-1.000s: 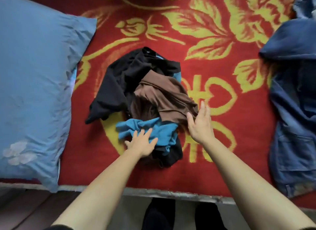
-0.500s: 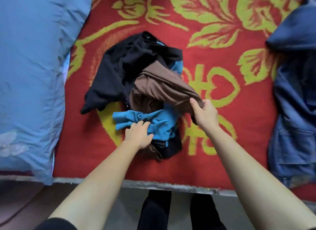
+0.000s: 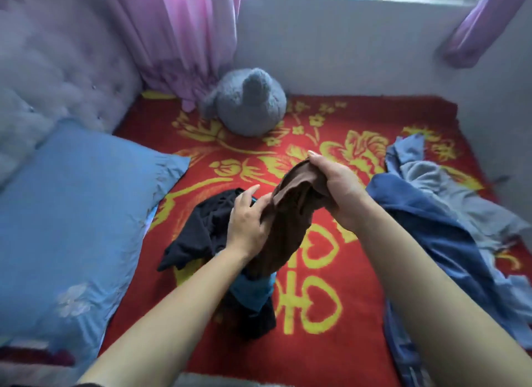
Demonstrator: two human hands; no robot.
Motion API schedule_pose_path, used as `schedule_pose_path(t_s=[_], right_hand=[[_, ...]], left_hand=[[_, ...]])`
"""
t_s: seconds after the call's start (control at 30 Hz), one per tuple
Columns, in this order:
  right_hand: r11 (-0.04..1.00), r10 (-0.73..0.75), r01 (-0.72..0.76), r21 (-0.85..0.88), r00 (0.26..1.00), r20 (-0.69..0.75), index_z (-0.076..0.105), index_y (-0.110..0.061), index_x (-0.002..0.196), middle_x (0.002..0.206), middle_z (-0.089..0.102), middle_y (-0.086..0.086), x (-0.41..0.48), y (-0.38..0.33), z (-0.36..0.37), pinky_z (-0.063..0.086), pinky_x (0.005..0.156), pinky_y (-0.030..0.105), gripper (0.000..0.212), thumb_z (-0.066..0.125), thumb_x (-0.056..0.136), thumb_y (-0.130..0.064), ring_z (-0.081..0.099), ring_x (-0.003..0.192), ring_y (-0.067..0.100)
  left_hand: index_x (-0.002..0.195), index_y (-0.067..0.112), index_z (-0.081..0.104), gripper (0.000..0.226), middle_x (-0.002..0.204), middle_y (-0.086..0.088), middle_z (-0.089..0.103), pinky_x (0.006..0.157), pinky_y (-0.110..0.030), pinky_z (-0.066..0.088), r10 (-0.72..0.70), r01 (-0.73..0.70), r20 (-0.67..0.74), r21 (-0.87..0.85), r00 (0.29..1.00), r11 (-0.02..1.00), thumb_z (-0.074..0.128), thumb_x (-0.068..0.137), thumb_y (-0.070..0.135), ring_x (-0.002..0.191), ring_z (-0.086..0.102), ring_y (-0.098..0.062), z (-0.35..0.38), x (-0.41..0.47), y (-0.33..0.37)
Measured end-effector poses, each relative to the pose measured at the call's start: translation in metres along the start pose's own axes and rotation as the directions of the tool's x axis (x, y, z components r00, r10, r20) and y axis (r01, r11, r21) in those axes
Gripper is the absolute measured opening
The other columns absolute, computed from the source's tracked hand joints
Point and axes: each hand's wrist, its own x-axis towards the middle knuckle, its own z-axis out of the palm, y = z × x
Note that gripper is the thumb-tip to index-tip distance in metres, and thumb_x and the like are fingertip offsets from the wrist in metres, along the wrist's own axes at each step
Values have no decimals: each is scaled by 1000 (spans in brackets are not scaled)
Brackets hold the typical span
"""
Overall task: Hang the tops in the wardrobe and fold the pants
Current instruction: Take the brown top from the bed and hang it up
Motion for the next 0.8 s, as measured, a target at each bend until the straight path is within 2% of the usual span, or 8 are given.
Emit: schedule_pose_path(t_s=[0.1, 0.2, 0.27, 0.37, 0.5, 0.63, 0.7, 0.8], right_hand=[[993, -114, 112, 29, 992, 55, 62, -14, 89, 70, 64, 2, -40, -60, -12, 52, 54, 26, 14, 66, 93, -27, 63, 59, 14], [973, -227, 230, -2, 961, 158, 64, -3, 101, 79, 71, 9, -74, -101, -38, 53, 52, 24, 22, 75, 83, -7, 66, 63, 17], [952, -249, 278, -130, 948, 199, 59, -3, 116, 94, 70, 15, -89, -115, -56, 56, 60, 29, 56, 81, 64, 2, 68, 75, 23], [770, -377, 413, -487, 910, 175, 58, -14, 99, 84, 62, 2, -104, -117, -73, 50, 64, 27, 44, 74, 60, -2, 61, 75, 18], [478, -568, 516, -710, 799, 198, 69, -23, 114, 108, 66, 7, -116, -103, -80, 45, 87, 27, 29, 62, 86, -25, 62, 106, 25], [320, -709, 570, -757, 674, 208, 62, -16, 98, 107, 61, 12, -152, -89, -59, 43, 86, 42, 20, 47, 96, -29, 55, 109, 37], [340, -703, 601, -723, 673, 228, 55, -16, 86, 105, 65, 16, -172, -86, -46, 40, 79, 42, 19, 45, 97, -29, 57, 105, 39], [531, -605, 639, -556, 746, 278, 56, -13, 81, 94, 66, 10, -201, -80, -26, 38, 75, 36, 28, 43, 97, -32, 59, 99, 33]], left_hand=[[112, 11, 70, 32, 111, -6, 64, 91, -40, 49, 65, -95, -180, -161, 981, 982, 48, 93, 26, 104, 59, -22, -57, 23, 56], [112, 9, 70, 31, 106, -3, 70, 93, -18, 45, 70, -158, -408, -187, 910, 970, 49, 89, 11, 99, 62, -12, -116, 28, 110], [111, 9, 68, 32, 98, 2, 69, 82, -3, 38, 36, -158, -515, -195, 857, 968, 48, 86, 5, 89, 57, -1, -153, 23, 142], [112, 13, 63, 38, 93, 7, 65, 76, -5, 37, -6, -141, -598, -199, 801, 970, 43, 82, 0, 84, 55, 0, -194, 4, 182], [114, 18, 61, 45, 102, 9, 64, 83, -6, 38, -8, -93, -570, -148, 821, 985, 41, 82, -6, 94, 56, -4, -213, -48, 211], [94, 29, 65, 26, 95, 7, 66, 79, -29, 45, -71, 115, -503, 57, 861, 992, 42, 84, 28, 90, 59, -14, -218, -119, 207], [76, 27, 59, 24, 83, 3, 58, 71, -33, 42, -164, 254, -436, 156, 885, 954, 39, 83, 39, 82, 56, -19, -219, -151, 203], [66, 17, 47, 32, 77, -5, 54, 68, -35, 35, -330, 402, -386, 120, 861, 908, 32, 83, 40, 80, 53, -27, -220, -187, 204]])
